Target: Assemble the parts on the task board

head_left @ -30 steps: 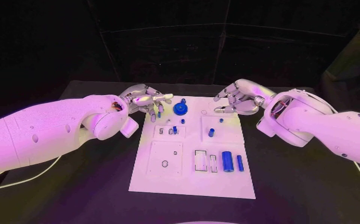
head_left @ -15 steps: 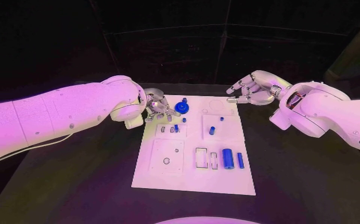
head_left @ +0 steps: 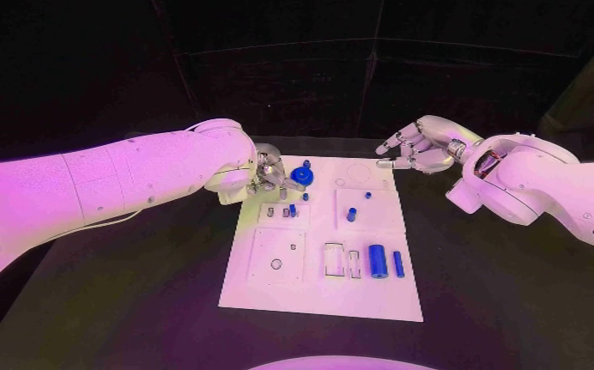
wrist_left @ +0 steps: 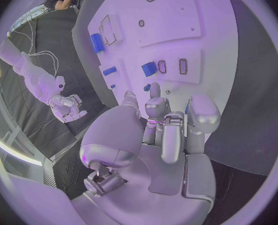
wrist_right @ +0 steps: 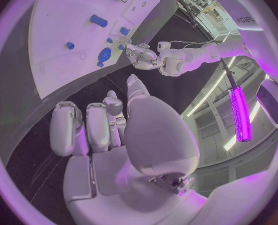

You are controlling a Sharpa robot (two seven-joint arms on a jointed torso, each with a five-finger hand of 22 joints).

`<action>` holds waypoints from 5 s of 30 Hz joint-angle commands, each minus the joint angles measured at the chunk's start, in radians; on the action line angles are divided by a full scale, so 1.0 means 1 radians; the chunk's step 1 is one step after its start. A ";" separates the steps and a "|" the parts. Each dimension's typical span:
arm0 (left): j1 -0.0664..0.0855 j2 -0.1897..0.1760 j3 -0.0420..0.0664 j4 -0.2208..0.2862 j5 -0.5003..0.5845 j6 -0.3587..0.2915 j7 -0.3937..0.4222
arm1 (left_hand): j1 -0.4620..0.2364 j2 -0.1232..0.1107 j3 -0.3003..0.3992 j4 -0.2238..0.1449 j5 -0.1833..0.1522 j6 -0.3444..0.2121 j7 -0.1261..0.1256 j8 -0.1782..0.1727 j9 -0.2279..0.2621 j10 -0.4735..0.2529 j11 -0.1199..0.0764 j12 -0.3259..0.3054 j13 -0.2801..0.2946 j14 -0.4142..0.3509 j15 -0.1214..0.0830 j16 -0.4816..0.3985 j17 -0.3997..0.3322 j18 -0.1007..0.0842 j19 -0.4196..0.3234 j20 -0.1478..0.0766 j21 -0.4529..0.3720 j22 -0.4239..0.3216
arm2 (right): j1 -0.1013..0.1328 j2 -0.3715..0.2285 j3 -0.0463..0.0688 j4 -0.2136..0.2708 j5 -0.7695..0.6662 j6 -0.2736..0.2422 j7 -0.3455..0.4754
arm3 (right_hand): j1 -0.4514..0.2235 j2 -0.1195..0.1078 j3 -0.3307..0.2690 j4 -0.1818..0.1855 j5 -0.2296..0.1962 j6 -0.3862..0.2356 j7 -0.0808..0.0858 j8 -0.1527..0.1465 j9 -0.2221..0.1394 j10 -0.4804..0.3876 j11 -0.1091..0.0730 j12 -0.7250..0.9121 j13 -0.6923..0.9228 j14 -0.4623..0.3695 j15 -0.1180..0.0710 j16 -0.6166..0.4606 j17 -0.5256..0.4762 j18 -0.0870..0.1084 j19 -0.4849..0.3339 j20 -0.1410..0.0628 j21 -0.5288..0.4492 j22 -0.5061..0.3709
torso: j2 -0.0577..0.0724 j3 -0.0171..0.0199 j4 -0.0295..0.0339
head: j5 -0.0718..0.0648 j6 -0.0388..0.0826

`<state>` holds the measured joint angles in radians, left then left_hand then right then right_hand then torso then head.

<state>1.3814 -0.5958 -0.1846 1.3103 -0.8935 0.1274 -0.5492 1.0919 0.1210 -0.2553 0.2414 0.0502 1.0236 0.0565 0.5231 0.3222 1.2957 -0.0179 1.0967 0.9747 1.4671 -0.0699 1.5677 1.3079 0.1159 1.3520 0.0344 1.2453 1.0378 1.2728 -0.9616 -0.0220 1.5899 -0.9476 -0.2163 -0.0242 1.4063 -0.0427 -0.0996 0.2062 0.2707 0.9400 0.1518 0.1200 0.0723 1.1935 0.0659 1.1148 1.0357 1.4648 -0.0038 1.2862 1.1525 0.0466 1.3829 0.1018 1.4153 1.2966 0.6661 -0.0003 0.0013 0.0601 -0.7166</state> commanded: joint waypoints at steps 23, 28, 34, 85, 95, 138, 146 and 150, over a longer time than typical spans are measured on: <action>-0.002 0.058 -0.024 -0.044 -0.022 0.112 -0.041 | 0.006 -0.002 -0.022 -0.001 -0.002 -0.011 -0.007 0.020 0.023 0.009 -0.003 0.015 0.017 0.104 -0.010 0.003 0.263 -0.020 0.003 -0.004 0.020 0.024 | 0.002 0.016 0.001 -0.009 -0.004 0.005 -0.020 | 0.004 0.006 -0.012 0.001 0.016 0.007 -0.002 0.007 0.000 0.005 -0.002 -0.008 -0.004 0.017 -0.009 -0.010 -0.003 0.020 -0.008 -0.003 -0.005 -0.003 | 0.001 -0.0023 0.0006 | 0.003 -0.025; -0.002 0.063 -0.025 -0.048 -0.022 0.119 -0.041 | 0.020 0.003 -0.021 -0.010 -0.002 -0.014 -0.008 0.026 0.031 0.008 -0.003 0.016 0.020 0.104 -0.010 0.003 0.263 -0.020 0.000 -0.004 0.024 0.028 | 0.002 0.017 0.001 -0.011 -0.005 0.006 -0.021 | 0.004 0.007 -0.014 0.002 0.021 0.007 -0.003 0.007 0.000 0.005 -0.003 -0.009 -0.005 0.017 -0.009 -0.012 -0.005 0.021 -0.009 -0.003 -0.007 -0.005 | 0.000 -0.0025 0.0012 | 0.002 -0.027; -0.003 0.067 -0.026 -0.050 -0.022 0.130 -0.043 | 0.031 0.009 -0.018 -0.017 -0.002 -0.018 -0.008 0.030 0.037 0.008 -0.003 0.017 0.022 0.104 -0.010 0.003 0.263 -0.020 -0.003 -0.004 0.026 0.030 | 0.002 0.018 0.001 -0.013 -0.007 0.006 -0.022 | 0.005 0.009 -0.016 0.001 0.027 0.006 -0.003 0.008 0.000 0.004 -0.003 -0.009 -0.006 0.017 -0.009 -0.013 -0.005 0.020 -0.008 -0.004 -0.007 -0.004 | 0.001 -0.0015 0.0011 | 0.002 -0.030; -0.005 -0.014 -0.028 0.067 -0.022 -0.083 0.011 | 0.013 -0.112 0.855 -0.404 0.030 -0.086 -0.006 0.079 0.144 0.009 -0.005 -0.037 0.001 0.104 -0.011 0.003 0.263 -0.016 -0.032 -0.001 0.037 0.066 | 0.002 0.038 0.000 -0.036 -0.025 0.017 -0.032 | 0.021 0.022 -0.023 -0.006 0.070 0.003 -0.002 0.011 -0.001 0.003 -0.003 -0.013 -0.012 0.020 -0.010 -0.021 -0.008 0.021 -0.007 -0.005 -0.013 -0.009 | -0.001 -0.0010 0.0031 | 0.000 -0.037; -0.021 -0.066 -0.029 0.129 -0.067 -0.215 0.038 | 0.000 -0.127 0.888 -0.401 0.029 -0.088 -0.008 0.089 0.154 0.014 -0.007 -0.034 0.003 0.104 -0.012 0.003 0.263 -0.015 -0.033 -0.003 0.033 0.062 | 0.002 0.037 0.000 -0.047 -0.025 0.016 -0.027 | 0.015 0.021 -0.028 -0.003 0.071 0.003 -0.002 0.012 -0.001 0.002 -0.003 -0.015 -0.015 0.020 -0.010 -0.023 -0.010 0.021 -0.008 -0.005 -0.015 -0.011 | -0.003 0.0003 0.0117 | -0.002 -0.041; -0.083 -0.059 -0.030 0.113 -0.175 -0.125 -0.005 | -0.019 -0.137 0.910 -0.384 0.020 -0.088 -0.010 0.099 0.163 0.018 -0.008 -0.033 0.002 0.104 -0.013 0.003 0.263 -0.014 -0.036 -0.004 0.027 0.056 | 0.001 0.048 0.000 -0.052 -0.025 0.010 -0.034 | 0.011 0.022 -0.032 0.000 0.067 0.003 -0.003 0.014 -0.001 0.001 -0.003 -0.015 -0.017 0.020 -0.010 -0.024 -0.010 0.022 -0.009 -0.005 -0.017 -0.014 | -0.002 0.0007 0.0131 | -0.009 -0.044; -0.083 -0.059 -0.030 0.117 -0.175 -0.100 -0.009 | -0.019 -0.138 0.911 -0.384 0.019 -0.088 -0.010 0.099 0.163 0.015 -0.008 -0.038 -0.004 0.104 -0.013 0.003 0.263 -0.013 -0.038 -0.004 0.025 0.053 | 0.001 0.047 0.000 -0.057 -0.025 0.008 -0.034 | 0.011 0.022 -0.033 0.000 0.067 0.004 -0.003 0.014 -0.001 0.000 -0.004 -0.016 -0.018 0.020 -0.010 -0.026 -0.012 0.022 -0.011 -0.005 -0.018 -0.015 | -0.002 0.0006 0.0128 | -0.015 -0.042; -0.083 -0.060 -0.030 0.116 -0.175 -0.097 -0.010 | -0.020 -0.138 0.911 -0.384 0.019 -0.088 -0.011 0.099 0.163 0.014 -0.008 -0.040 -0.006 0.104 -0.013 0.003 0.263 -0.013 -0.039 -0.004 0.024 0.052 | 0.001 0.045 0.000 -0.060 -0.025 0.006 -0.034 | 0.011 0.022 -0.033 0.000 0.067 0.004 -0.003 0.014 -0.001 0.000 -0.004 -0.016 -0.018 0.020 -0.010 -0.026 -0.012 0.022 -0.011 -0.005 -0.018 -0.015 | -0.003 0.0007 0.0135 | -0.016 -0.043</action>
<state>1.3035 -0.6541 -0.2093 1.4258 -1.0613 -0.0162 -0.5365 1.0699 -0.0240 0.5087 -0.0031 0.0731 0.9380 0.0541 0.6195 0.4863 1.3079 -0.0261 1.0616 0.9696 1.4671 -0.0837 1.5676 1.3073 0.1164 1.3212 0.0327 1.2747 1.0910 1.2724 -0.9163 -0.0226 1.5293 -0.9704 -0.2055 -0.0596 1.4224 -0.0272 -0.1275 0.2068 0.3350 0.9400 0.1517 0.1274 0.0718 1.1934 0.0661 1.1014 1.0185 1.4684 -0.0072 1.2629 1.1412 0.0622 1.3793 0.0981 1.4038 1.2820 0.6639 0.0005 0.0141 0.0446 -0.7587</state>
